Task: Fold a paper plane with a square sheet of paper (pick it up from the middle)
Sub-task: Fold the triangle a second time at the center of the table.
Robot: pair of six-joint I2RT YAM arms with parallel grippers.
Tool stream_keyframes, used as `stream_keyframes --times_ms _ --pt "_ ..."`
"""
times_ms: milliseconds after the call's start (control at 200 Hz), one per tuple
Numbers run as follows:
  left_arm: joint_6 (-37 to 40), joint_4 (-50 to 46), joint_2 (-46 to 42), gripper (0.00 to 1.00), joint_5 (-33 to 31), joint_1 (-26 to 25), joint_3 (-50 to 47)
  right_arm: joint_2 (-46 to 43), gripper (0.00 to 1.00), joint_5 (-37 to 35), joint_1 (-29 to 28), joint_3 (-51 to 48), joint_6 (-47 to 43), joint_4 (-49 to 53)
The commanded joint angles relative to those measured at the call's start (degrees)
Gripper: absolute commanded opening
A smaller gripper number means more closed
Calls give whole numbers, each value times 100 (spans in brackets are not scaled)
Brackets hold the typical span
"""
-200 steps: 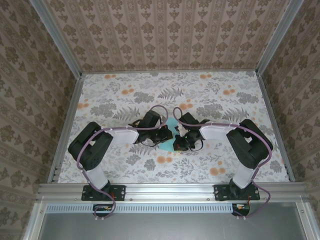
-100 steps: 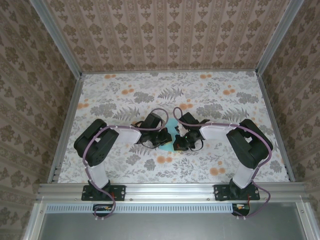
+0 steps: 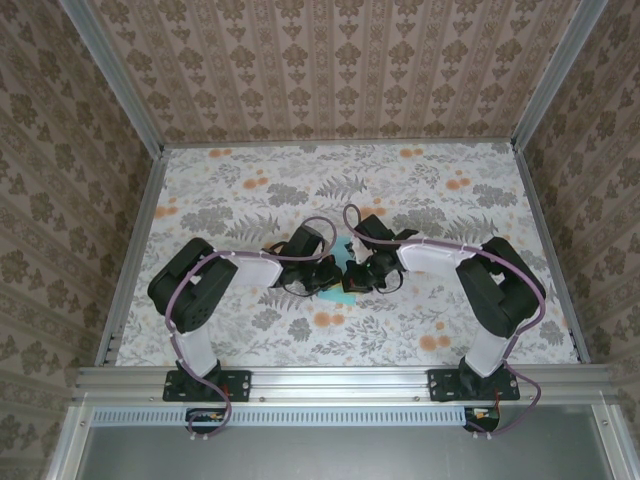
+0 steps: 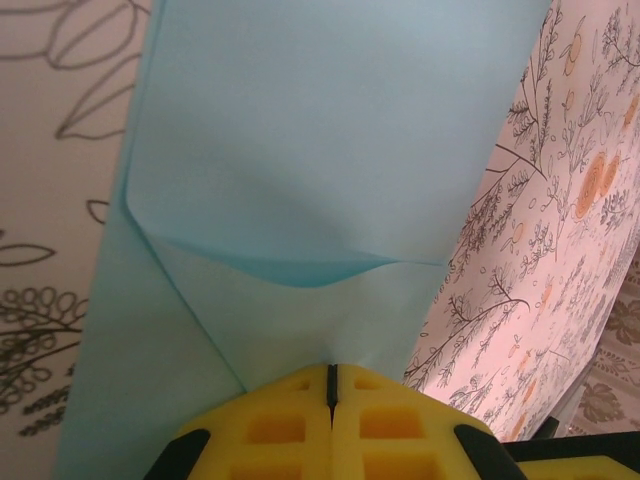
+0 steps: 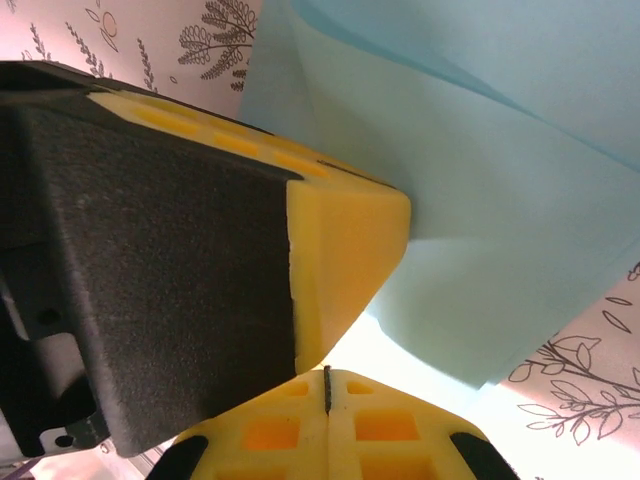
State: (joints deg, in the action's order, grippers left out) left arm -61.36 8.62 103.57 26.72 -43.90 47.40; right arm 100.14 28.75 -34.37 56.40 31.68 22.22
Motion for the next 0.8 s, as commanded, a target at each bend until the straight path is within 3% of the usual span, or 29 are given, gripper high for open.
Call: stream_keyframes --times_ms 0,315,795 --pt "-40 -497 216 5 -167 -39 24 273 4 -163 9 118 -78 290" --pt "86 -502 190 5 -161 78 45 578 3 -622 38 -275 -136 632" --pt "1404 -1271 565 6 -1 1027 766 564 3 -718 124 -577 -220 750"
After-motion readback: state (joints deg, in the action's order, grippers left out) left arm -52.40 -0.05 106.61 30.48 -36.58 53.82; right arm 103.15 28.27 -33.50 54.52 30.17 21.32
